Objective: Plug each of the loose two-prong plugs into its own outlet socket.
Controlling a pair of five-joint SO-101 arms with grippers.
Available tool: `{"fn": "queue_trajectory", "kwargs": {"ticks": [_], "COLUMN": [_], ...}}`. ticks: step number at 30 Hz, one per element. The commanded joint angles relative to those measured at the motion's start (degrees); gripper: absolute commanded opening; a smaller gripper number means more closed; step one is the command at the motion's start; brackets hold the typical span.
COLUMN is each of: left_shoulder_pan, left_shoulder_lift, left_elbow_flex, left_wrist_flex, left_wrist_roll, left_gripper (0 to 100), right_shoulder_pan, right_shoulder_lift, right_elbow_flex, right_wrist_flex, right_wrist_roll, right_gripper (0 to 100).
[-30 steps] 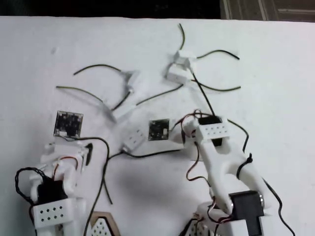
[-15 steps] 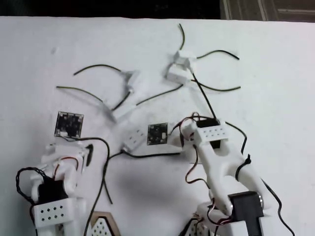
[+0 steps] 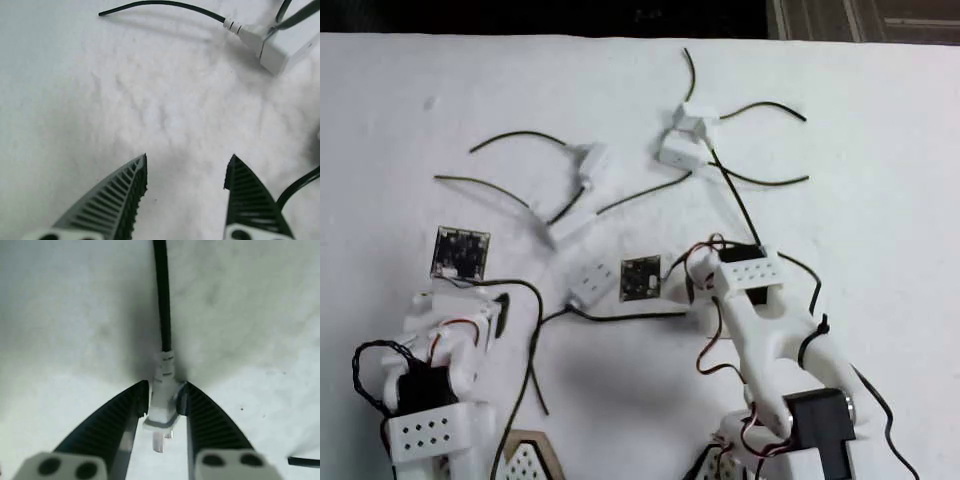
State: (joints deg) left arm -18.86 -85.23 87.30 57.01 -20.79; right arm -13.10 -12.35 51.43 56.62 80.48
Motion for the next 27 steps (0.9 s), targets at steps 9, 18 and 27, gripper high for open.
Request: {"fn": "queue_trajectory", "kwargs": {"ticks": [9,18,27], "left_shoulder_pan": [-0.6,-1.7,-1.6], "left_shoulder_lift": [-0.7,-0.7,-0.7], "left_elbow_flex": [-0.6,-15.7,-29.0], "left_wrist_flex": [-0.5,9.1,16.8], "left_wrist_roll": [0.7,5.4,8.5], "left_gripper": [25,25,25], "right_shoulder_pan": [0.1,-0.2,-2.2], "right_shoulder_lift": [-9.2,-31.0,-49.2], "right_elbow_flex": [-1.7,-1.8,-4.1], "right_wrist_flex": [10.1,19.3,19.6], "right_wrist_roll": [-0.1,-15.6,-32.7], "right_gripper": [1.8,1.8,1.8]}}
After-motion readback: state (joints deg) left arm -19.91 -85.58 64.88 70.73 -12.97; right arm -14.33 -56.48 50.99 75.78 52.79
